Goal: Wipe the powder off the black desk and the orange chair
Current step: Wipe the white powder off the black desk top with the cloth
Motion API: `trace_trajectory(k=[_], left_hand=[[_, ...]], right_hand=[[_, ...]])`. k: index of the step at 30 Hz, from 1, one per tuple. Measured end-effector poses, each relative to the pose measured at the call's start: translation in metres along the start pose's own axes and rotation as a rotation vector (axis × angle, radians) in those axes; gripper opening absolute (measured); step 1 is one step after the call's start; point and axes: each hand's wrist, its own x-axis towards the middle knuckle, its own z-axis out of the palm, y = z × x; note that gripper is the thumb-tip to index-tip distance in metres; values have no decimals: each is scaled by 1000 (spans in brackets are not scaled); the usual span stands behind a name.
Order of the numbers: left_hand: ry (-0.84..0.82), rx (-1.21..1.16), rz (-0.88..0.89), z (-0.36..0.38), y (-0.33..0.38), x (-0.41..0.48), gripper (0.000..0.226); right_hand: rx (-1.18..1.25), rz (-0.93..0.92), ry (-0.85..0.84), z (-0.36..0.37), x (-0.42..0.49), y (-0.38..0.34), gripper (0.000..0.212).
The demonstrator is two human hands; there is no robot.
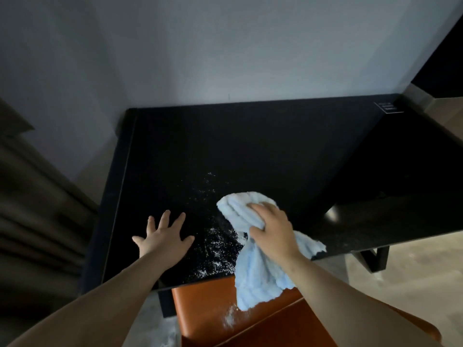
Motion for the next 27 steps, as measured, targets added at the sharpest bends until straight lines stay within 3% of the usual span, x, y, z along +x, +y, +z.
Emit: trace_trajectory(k=[3, 5, 7, 10, 12, 14, 16, 18, 22, 25, 27], left_hand=[[74, 18, 76, 7, -15, 2, 62], [95, -8, 109, 8, -20, 6, 59], [110, -27, 129, 8, -23, 13, 57], [157, -49, 146, 10, -27, 25, 56], [193, -78, 120, 8, -28, 36, 58], [216, -76, 69, 6, -26, 46, 61], [252, -48, 30, 6, -22, 53, 61], [305, -21, 17, 10, -20, 56, 62], [349, -8, 19, 13, -22, 63, 65], [369, -22, 40, 10, -24, 64, 66], [383, -31, 49, 8, -25, 65, 65]], right_hand=[[-115, 274, 136, -10, 18, 17, 55], [-277, 417, 45, -12, 24, 19, 59], [-320, 303, -58, -3, 28, 8, 60], [-85, -60, -153, 10, 33, -6, 57], [54, -104, -30, 7, 51, -3, 53], [17, 114, 154, 1, 77, 4, 54], [-128, 366, 84, -3, 101, 6, 58], [-231, 410, -51, 3, 114, 2, 60], [-329, 31, -122, 26, 114, -14, 58], [7, -183, -205, 20, 115, -14, 51], [173, -184, -115, 10, 129, -5, 47]])
